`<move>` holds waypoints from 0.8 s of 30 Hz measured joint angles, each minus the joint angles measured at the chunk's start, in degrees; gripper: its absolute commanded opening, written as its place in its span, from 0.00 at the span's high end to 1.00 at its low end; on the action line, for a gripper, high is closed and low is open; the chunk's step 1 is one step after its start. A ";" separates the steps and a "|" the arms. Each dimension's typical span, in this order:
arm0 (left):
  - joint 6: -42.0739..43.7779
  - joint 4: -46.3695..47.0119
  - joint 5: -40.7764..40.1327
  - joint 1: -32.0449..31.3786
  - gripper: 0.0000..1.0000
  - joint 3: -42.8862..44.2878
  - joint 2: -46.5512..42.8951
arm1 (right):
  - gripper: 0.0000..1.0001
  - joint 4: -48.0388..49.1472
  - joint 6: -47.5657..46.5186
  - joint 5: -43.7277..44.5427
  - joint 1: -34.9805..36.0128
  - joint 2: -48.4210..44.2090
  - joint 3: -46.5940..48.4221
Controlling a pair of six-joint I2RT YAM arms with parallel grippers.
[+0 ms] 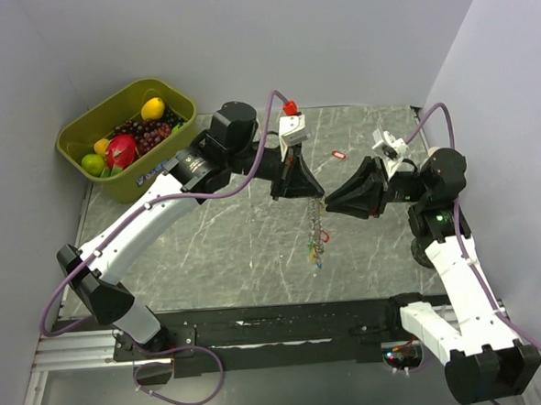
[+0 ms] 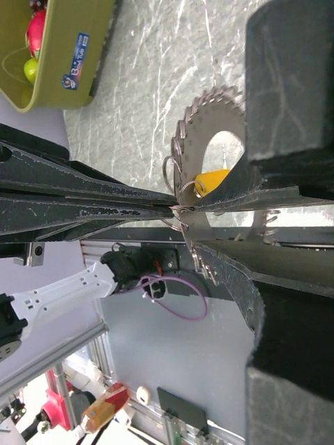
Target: Remove the keys from the keyring
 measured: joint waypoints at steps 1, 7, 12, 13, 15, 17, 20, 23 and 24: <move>-0.09 0.09 0.11 0.02 0.99 0.00 0.00 | 0.70 -0.13 -0.17 0.02 0.11 -0.02 0.00; -0.72 0.17 0.39 0.20 0.99 0.00 0.00 | 0.70 0.74 0.24 0.44 0.94 0.39 -0.04; -0.81 0.13 0.35 0.50 0.99 0.00 0.00 | 0.69 1.25 0.63 1.27 1.64 1.42 -0.04; -0.81 0.13 0.35 0.57 0.99 0.00 0.00 | 0.69 1.40 0.72 1.38 1.77 1.60 -0.04; -0.81 0.17 0.35 0.66 0.99 0.00 0.00 | 0.69 1.40 0.61 1.77 1.88 1.73 -0.04; -0.79 0.15 0.35 0.72 0.99 0.00 0.00 | 0.68 0.94 0.09 2.23 1.99 1.70 -0.04; -0.81 0.24 0.33 0.76 0.99 0.00 0.07 | 0.67 -0.87 -1.60 3.43 2.32 1.64 0.04; -0.81 0.39 0.39 0.46 0.99 0.00 0.28 | 0.66 -2.69 -3.61 5.09 2.67 1.64 0.07; -0.83 0.39 0.39 0.44 0.99 0.00 0.35 | 0.66 -2.97 -4.00 5.33 2.69 1.62 0.07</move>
